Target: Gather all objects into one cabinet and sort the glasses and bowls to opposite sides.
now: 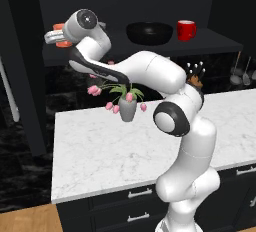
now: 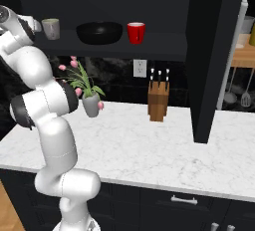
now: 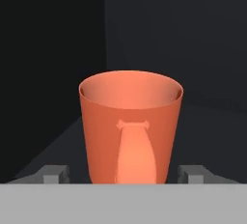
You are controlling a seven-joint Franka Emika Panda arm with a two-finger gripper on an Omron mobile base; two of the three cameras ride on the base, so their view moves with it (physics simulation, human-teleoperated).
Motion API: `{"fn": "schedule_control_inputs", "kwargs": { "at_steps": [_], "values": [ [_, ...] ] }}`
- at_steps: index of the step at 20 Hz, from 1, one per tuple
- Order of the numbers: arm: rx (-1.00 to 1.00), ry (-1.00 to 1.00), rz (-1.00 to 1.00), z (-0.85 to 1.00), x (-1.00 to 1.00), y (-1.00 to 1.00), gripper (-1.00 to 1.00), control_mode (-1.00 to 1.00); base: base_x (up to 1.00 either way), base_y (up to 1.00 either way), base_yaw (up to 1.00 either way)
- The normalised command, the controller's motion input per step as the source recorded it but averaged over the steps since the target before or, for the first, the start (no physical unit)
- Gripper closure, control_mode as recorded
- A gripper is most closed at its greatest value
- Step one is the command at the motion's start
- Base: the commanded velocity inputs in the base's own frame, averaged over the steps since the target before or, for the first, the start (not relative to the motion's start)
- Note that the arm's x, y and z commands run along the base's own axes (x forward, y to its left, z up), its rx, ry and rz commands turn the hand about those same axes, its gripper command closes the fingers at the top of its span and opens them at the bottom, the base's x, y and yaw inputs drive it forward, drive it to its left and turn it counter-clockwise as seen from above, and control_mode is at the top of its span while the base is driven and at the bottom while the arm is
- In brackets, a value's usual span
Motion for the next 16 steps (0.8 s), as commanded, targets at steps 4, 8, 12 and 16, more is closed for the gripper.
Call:
{"fn": "schedule_control_inputs", "kwargs": {
  "at_steps": [4,8,12,16],
  "values": [
    [0.00,0.00,-0.01,0.00,-0.06,-0.05,-1.00,-1.00,0.00,0.00,0.00],
    [0.00,0.00,-0.06,0.00,-0.37,-0.44,-1.00,-1.00,0.00,0.00,0.00],
    [0.00,0.00,-0.07,0.00,-0.59,-0.69,-1.00,-1.00,0.00,0.00,0.00],
    [0.03,0.00,-0.07,-0.13,-0.60,-0.79,-1.00,-1.00,0.00,0.00,0.00]
  ]
}}
